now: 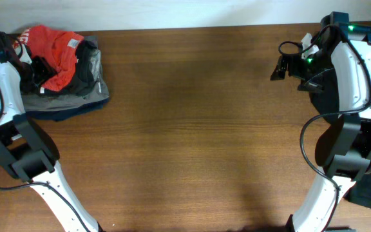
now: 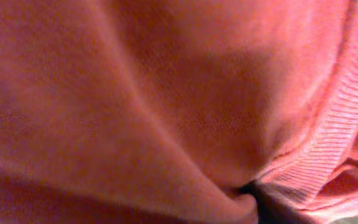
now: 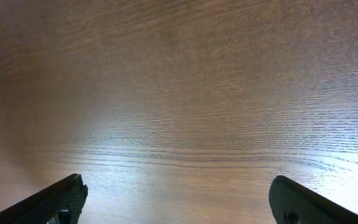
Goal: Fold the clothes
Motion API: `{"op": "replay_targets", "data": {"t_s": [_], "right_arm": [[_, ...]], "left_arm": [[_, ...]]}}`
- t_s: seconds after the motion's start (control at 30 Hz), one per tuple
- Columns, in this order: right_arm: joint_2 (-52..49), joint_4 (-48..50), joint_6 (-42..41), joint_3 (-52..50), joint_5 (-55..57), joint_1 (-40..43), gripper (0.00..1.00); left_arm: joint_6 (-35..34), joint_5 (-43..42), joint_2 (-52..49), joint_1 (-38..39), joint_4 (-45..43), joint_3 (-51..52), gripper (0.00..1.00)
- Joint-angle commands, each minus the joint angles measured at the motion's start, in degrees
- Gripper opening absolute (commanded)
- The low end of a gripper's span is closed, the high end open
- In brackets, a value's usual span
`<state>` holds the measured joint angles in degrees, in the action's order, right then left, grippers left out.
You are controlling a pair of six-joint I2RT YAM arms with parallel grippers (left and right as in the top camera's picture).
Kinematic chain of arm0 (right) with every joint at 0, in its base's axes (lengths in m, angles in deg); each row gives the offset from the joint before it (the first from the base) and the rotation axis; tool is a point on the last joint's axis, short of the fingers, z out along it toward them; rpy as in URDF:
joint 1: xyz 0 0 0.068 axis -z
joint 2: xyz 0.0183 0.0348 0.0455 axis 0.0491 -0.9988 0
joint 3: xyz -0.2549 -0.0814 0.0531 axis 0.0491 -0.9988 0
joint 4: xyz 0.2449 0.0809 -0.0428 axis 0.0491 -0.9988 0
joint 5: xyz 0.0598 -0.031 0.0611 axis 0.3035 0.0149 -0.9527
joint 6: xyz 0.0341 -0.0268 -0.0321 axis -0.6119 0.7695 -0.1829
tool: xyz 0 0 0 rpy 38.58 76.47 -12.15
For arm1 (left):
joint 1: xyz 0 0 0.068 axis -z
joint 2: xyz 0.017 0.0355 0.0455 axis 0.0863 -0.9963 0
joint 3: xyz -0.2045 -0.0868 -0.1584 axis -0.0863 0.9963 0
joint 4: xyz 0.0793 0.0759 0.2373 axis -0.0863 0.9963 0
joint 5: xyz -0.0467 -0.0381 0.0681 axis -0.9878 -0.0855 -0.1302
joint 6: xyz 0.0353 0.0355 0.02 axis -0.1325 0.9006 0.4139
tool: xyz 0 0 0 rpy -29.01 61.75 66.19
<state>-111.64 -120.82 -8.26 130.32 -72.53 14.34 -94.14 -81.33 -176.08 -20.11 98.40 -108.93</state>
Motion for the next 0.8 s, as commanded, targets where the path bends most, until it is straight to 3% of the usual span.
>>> {"op": "replay_targets", "data": {"t_s": [0.0, 0.07, 0.23, 0.3, 0.47, 0.77], "right_arm": [[1.3, 0.6, 0.5, 1.1, -0.1, -0.4, 0.99], [1.3, 1.1, 0.5, 1.1, -0.2, -0.4, 0.99], [1.3, 1.3, 0.5, 1.1, -0.1, -0.4, 0.99], [1.3, 1.3, 0.5, 1.1, -0.1, -0.4, 0.99], [1.3, 1.2, 0.5, 1.1, -0.1, -0.4, 0.99], [1.3, 1.1, 0.5, 1.1, -0.1, -0.4, 0.99]], "left_arm": [[-0.8, -3.8, 0.9, 0.5, -0.2, 1.0, 0.29], [-0.8, -4.9, 1.0, 0.7, -0.6, 0.9, 0.14], [-0.8, -11.0, 1.0, 0.8, -2.6, 0.9, 0.09], [-0.8, -12.0, 1.0, 0.8, -2.6, 0.9, 0.01], [-0.8, -18.1, 1.7, 0.8, -0.6, 0.8, 0.01], [-0.5, -15.9, 5.8, 1.0, 3.5, 0.8, 0.01]]}}
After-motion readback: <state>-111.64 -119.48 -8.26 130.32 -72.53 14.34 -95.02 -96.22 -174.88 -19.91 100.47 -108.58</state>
